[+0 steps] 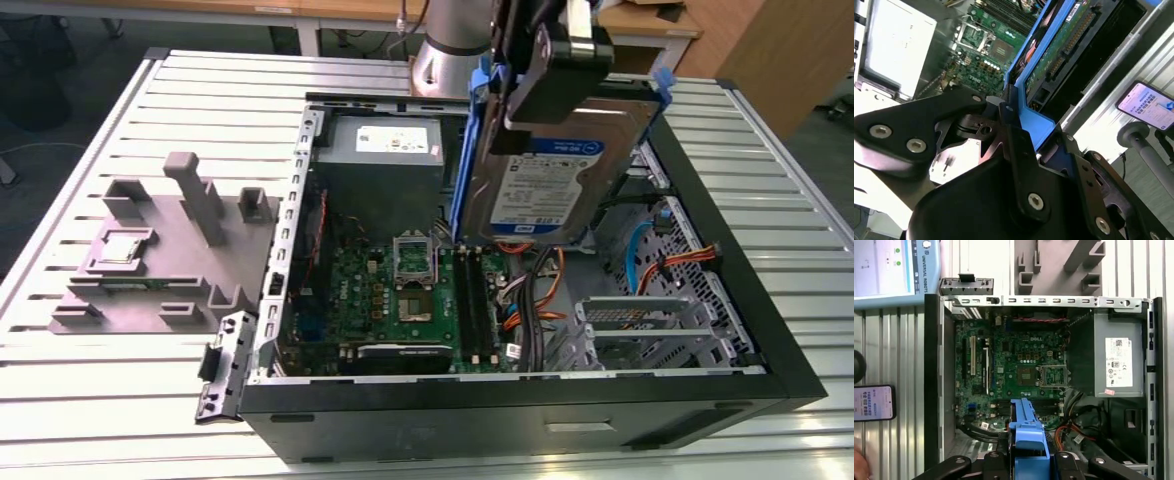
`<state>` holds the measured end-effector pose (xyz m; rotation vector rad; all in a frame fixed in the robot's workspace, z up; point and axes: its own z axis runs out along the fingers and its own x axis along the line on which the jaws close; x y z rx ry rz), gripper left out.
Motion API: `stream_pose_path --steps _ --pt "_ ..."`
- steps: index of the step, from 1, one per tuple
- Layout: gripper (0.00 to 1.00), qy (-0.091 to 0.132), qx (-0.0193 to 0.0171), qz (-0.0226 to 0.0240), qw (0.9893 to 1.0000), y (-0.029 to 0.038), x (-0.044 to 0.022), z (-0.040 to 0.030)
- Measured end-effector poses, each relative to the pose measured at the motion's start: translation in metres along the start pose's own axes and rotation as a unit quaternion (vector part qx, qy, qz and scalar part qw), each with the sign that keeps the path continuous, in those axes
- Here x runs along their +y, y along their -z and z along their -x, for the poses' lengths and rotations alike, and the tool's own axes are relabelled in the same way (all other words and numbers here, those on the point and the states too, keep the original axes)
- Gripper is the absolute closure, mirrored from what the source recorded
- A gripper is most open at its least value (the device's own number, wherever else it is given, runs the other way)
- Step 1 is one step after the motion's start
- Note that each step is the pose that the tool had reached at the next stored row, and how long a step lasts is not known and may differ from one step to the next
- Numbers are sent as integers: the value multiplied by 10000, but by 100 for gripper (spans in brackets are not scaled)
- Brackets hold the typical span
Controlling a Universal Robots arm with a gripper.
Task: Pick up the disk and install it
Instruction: 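Insert the disk into the insertion slot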
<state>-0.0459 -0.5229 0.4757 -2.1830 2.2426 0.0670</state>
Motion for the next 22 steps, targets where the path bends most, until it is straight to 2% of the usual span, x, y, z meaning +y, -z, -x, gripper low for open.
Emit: stream_pose_path --steps 3,7,11,17,19,22 --pt "63 -1 -1 7 10000 1 -76 -40" --pt "63 -1 0 23 10000 2 -238 -67" --pt "63 -1 0 24 10000 1 -268 -125" --pt "63 -1 1 24 10000 3 -288 -261" --pt "63 -1 0 24 10000 2 -327 -287" --pt "63 -1 0 24 10000 0 -423 -303"
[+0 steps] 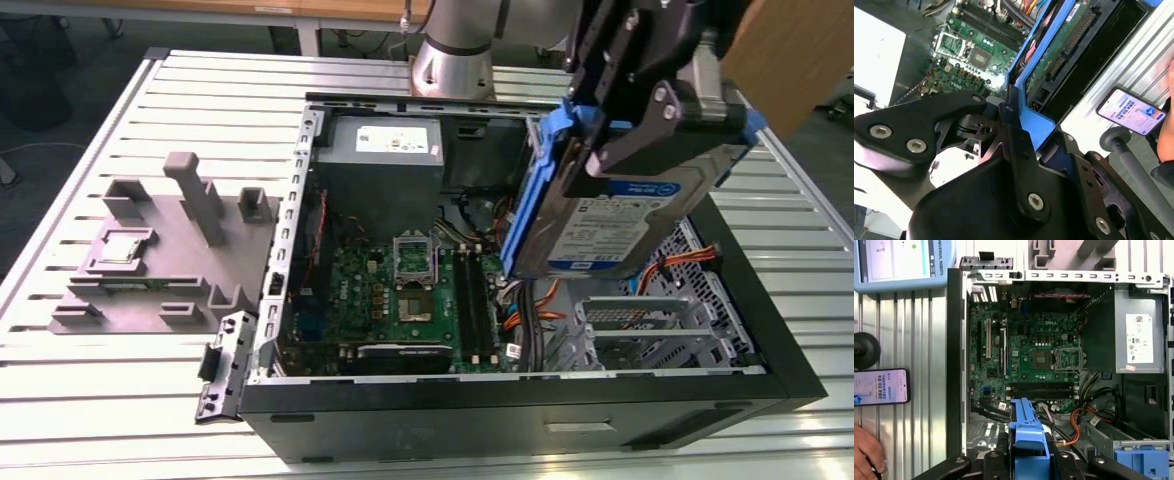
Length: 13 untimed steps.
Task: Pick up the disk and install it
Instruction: 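Insert the disk into the insertion slot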
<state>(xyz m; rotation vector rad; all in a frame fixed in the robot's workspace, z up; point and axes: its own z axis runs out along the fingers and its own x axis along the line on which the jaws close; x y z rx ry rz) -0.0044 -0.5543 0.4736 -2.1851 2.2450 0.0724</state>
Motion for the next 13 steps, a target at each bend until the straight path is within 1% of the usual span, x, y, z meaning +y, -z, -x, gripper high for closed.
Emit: stream_pose_path --steps 3,5,7,11,13 --pt "63 0 0 0 10000 -2 -107 -9" --pt "63 0 0 0 10000 -5 -164 -17" --pt "63 0 0 0 10000 -9 -211 -26" --pt "63 -1 0 0 10000 -22 -288 -76" --pt "63 -1 0 0 10000 -31 -340 -93"
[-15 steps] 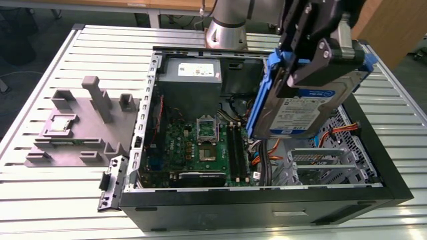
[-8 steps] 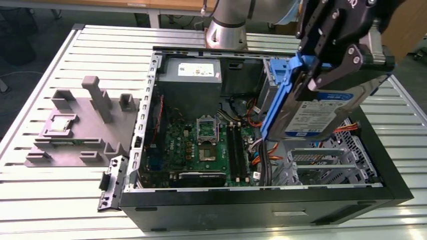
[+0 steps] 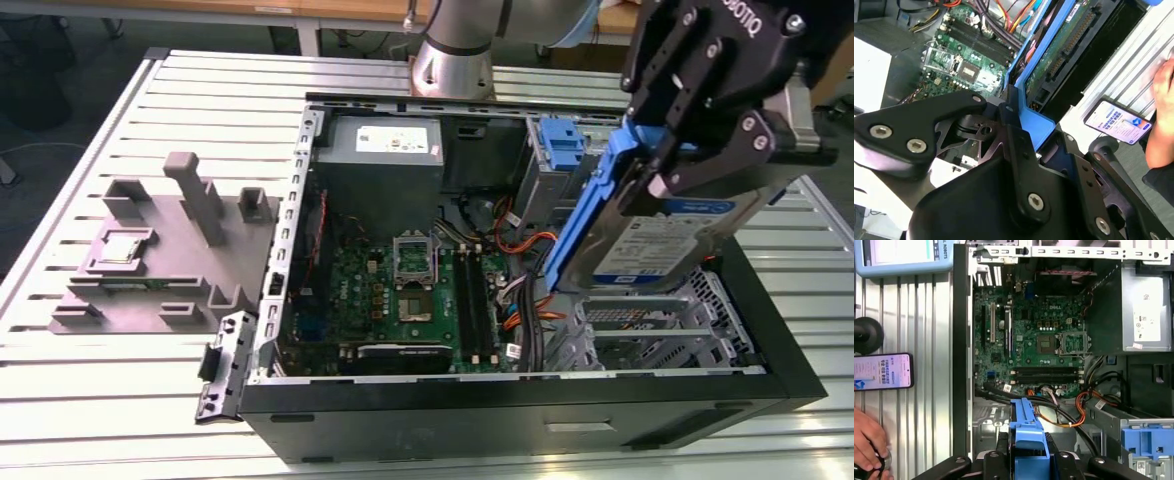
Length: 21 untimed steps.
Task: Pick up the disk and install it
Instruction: 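Insert the disk into the insertion slot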
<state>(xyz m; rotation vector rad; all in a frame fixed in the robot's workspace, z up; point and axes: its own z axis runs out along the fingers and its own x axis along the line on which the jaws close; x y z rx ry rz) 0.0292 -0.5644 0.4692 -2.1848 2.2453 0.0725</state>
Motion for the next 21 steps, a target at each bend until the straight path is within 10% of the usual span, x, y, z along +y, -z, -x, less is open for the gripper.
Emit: stream_pose_path --steps 21 --pt "63 -1 0 8 10000 -214 -445 -77"
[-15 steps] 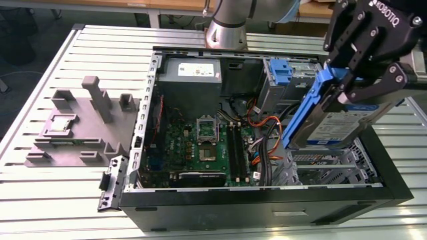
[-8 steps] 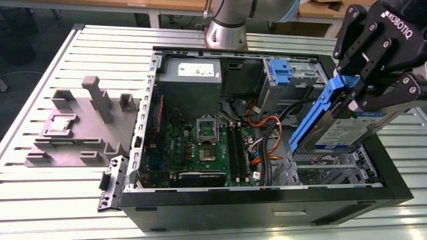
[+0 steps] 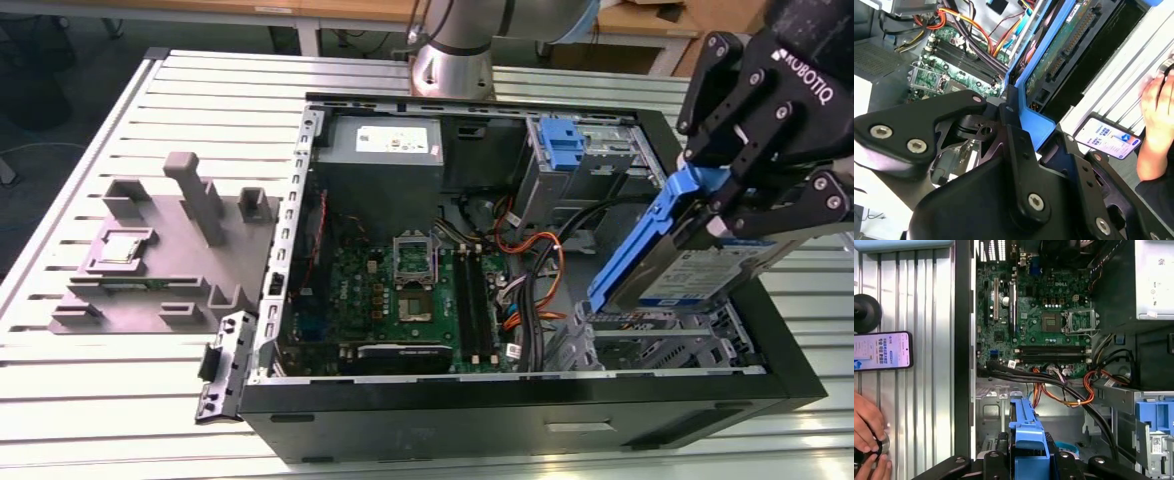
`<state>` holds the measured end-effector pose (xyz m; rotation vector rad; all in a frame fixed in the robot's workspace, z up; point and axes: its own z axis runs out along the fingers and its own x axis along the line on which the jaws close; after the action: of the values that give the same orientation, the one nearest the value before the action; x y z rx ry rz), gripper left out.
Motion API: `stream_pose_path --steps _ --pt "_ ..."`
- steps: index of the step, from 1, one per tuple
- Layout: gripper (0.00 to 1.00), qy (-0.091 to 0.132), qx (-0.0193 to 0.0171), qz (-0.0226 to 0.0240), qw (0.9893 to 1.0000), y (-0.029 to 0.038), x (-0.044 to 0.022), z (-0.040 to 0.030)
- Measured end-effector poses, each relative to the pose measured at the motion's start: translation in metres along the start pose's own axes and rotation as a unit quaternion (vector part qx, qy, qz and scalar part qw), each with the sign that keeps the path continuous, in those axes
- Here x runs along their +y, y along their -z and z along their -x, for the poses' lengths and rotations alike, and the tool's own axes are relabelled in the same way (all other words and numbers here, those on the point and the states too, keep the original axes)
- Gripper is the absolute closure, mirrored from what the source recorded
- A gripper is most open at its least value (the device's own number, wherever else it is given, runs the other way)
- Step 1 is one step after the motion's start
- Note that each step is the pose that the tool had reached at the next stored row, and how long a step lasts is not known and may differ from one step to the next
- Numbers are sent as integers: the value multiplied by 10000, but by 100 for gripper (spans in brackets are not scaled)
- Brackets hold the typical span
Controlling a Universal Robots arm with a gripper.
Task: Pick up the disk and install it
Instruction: 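Insert the disk into the insertion slot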
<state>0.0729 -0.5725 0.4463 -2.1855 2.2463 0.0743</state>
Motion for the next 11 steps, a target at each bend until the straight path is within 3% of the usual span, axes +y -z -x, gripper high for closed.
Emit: stream_pose_path --steps 11 --pt "63 -6 0 0 10000 -141 -23 -20"
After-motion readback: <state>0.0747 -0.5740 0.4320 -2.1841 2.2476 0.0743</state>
